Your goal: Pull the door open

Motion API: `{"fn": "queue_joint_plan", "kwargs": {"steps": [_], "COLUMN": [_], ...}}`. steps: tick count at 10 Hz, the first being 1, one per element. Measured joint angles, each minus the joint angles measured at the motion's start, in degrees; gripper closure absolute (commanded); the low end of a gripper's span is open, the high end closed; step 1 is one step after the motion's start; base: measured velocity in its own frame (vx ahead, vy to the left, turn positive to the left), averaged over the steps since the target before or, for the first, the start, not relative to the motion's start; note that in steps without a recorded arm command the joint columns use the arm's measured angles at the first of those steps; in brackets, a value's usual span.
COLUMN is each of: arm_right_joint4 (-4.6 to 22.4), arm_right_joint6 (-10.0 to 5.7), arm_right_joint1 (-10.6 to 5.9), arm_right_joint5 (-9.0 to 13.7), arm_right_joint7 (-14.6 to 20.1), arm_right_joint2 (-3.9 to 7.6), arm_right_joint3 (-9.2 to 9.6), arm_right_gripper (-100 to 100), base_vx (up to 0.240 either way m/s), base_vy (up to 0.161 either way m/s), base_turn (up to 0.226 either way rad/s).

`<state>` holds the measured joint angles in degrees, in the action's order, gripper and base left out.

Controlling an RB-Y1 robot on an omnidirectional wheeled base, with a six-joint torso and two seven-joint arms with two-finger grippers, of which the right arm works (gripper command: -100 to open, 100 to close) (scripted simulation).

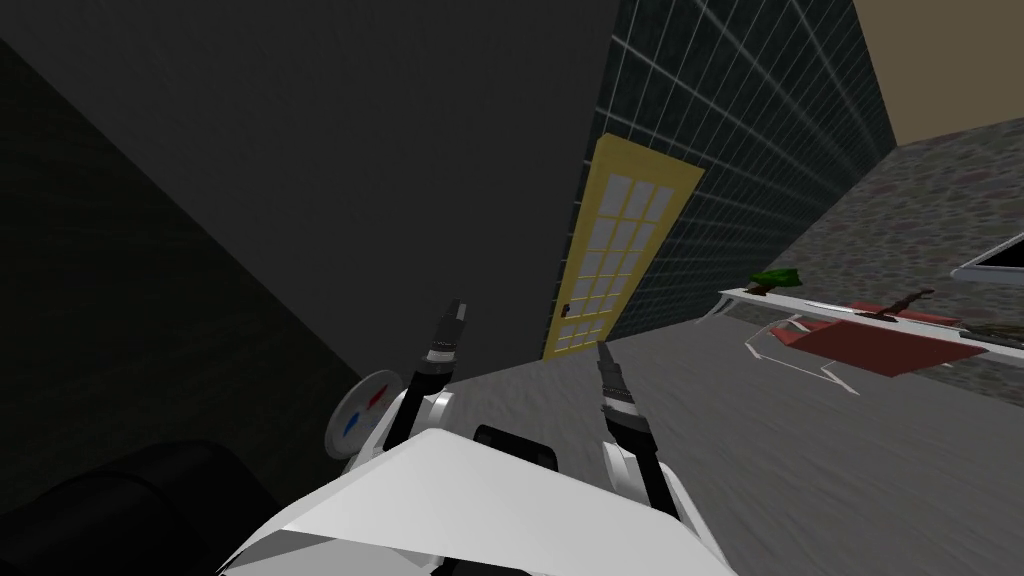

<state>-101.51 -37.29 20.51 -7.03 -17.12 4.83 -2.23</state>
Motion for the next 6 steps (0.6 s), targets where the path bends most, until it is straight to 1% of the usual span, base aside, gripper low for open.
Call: {"fn": "queue_joint_plan", "kwargs": {"steps": [1,3,6], "arm_right_joint4": [1.32,3.44,7.62], "arm_right_joint6": [-0.23,-0.67,-1.57], "arm_right_joint1": [-0.54,-1.03,-2.62], "arm_right_joint5": [-0.31,-1.0,-2.03], "arm_right_joint7": [-1.1,-3.34,-6.81], "arm_right_joint2": [0.2,0.47,0.83], "arm_right_joint3": [-0.28,-0.65,-1.4], "arm_right_gripper": [-100,-100,-100], "base_vx": [0.074,0.099,0.086], "base_vy": [-0.065,-0.079,-0.093], "base_turn": [0.082,0.081,0.089]}}
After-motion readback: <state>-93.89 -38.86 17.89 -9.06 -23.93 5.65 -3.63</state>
